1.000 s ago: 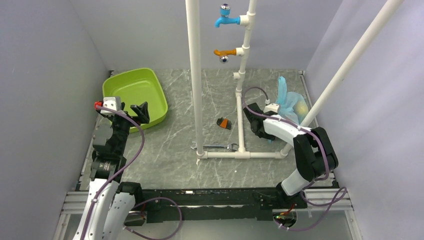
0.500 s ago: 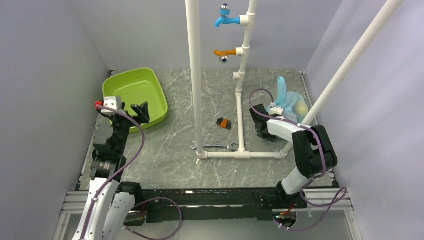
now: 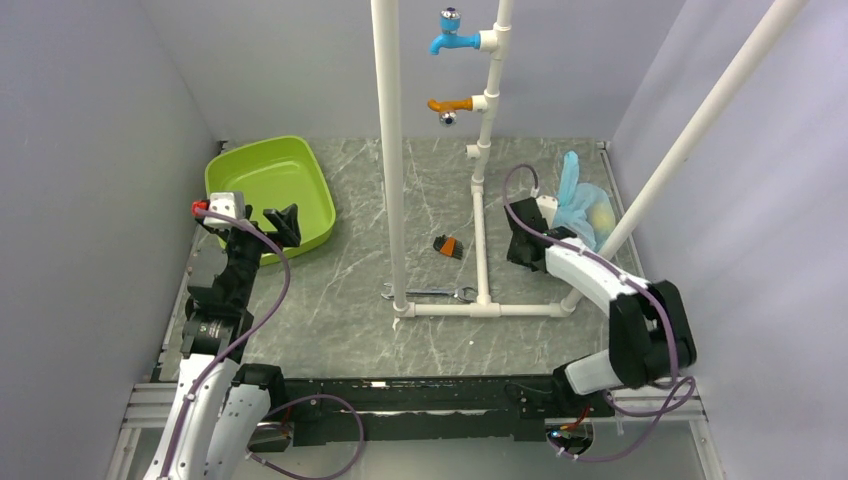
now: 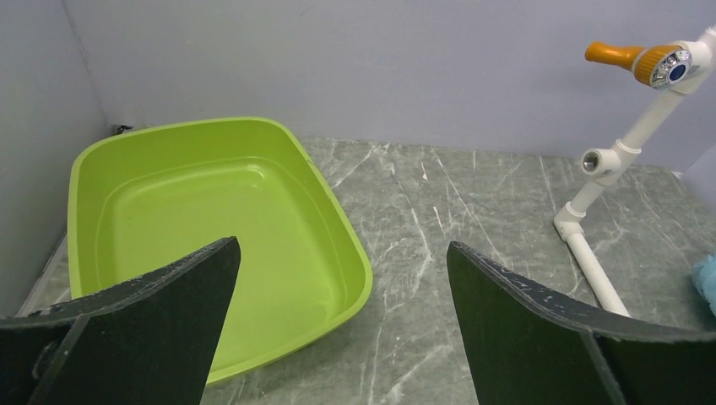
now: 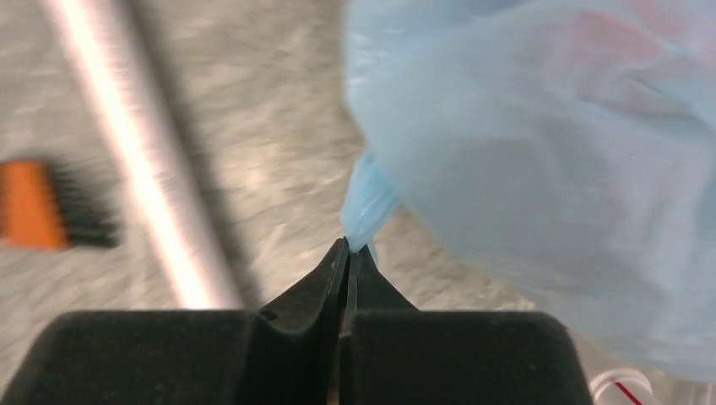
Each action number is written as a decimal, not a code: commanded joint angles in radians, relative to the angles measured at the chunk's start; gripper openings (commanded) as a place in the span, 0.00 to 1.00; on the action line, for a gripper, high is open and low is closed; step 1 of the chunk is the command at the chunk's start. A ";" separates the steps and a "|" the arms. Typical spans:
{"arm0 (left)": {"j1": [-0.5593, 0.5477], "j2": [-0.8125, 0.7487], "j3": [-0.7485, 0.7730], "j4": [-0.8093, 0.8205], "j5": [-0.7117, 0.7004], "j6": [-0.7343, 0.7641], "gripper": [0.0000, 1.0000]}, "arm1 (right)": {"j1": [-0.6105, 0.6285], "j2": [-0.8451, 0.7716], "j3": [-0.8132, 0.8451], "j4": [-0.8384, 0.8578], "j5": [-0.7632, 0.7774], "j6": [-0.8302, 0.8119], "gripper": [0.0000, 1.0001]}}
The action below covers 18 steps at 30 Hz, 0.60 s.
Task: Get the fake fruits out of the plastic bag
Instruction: Pick up the plastic bag at the center of the board.
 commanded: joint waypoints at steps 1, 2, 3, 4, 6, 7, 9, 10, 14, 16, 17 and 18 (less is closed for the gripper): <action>-0.003 0.007 0.038 0.009 0.026 0.007 0.99 | 0.013 -0.146 0.077 0.056 -0.223 -0.114 0.00; -0.003 0.004 0.036 0.009 0.027 0.008 0.99 | 0.015 -0.179 0.080 0.060 -0.266 -0.128 0.00; -0.003 0.003 0.034 0.012 0.029 0.009 0.99 | 0.016 -0.210 0.081 0.065 -0.315 -0.138 0.00; -0.003 0.003 0.033 0.015 0.031 0.008 0.99 | 0.016 -0.237 0.080 0.070 -0.348 -0.145 0.00; -0.003 0.006 0.035 0.013 0.033 0.009 0.99 | 0.018 -0.283 0.086 0.070 -0.412 -0.153 0.00; -0.003 0.008 0.036 0.012 0.033 0.008 0.99 | 0.019 -0.299 0.096 0.060 -0.444 -0.155 0.00; -0.003 0.008 0.038 0.010 0.036 0.007 0.99 | 0.020 -0.323 0.125 0.031 -0.499 -0.158 0.00; -0.003 0.006 0.037 0.009 0.034 0.007 0.99 | 0.024 -0.341 0.136 0.023 -0.523 -0.159 0.00; -0.005 0.003 0.035 0.011 0.031 0.006 0.99 | 0.033 -0.429 0.158 0.008 -0.630 -0.173 0.00; -0.005 0.006 0.036 0.011 0.036 0.004 0.99 | 0.035 -0.460 0.169 0.004 -0.714 -0.187 0.00; -0.005 0.008 0.038 0.009 0.037 0.002 0.99 | 0.039 -0.470 0.172 0.003 -0.760 -0.196 0.00; -0.005 0.008 0.039 0.008 0.040 0.003 0.99 | 0.042 -0.481 0.181 0.001 -0.797 -0.206 0.00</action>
